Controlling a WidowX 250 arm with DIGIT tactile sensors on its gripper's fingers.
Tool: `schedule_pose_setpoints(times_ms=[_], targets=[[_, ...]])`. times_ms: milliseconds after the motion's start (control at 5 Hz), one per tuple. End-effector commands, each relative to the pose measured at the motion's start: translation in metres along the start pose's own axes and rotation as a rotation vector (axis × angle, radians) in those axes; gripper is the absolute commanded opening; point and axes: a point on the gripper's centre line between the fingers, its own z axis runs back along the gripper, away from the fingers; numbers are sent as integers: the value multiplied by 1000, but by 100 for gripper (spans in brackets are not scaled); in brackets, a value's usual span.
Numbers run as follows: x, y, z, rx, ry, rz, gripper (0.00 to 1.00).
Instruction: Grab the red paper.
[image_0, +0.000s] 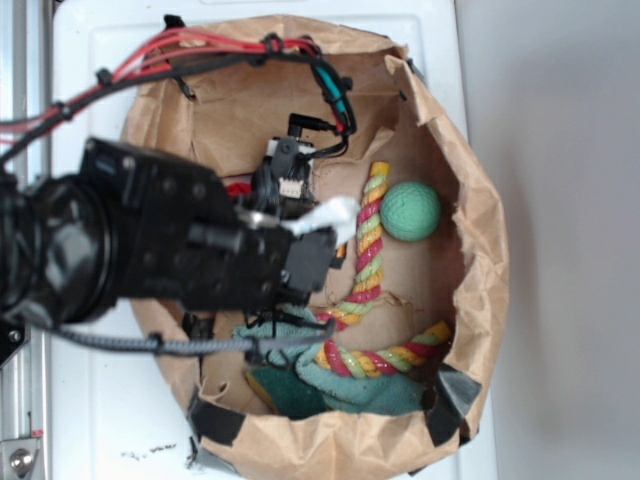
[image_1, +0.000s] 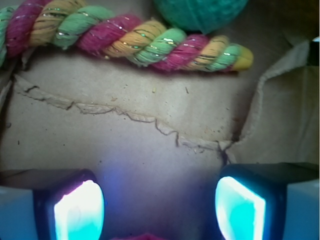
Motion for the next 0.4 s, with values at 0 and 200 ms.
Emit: schedule_pose_setpoints(times_ms=[0,200], targets=[[-18,17,8,15,5,-19,100],[-21,23,7,6,16,-5,100]])
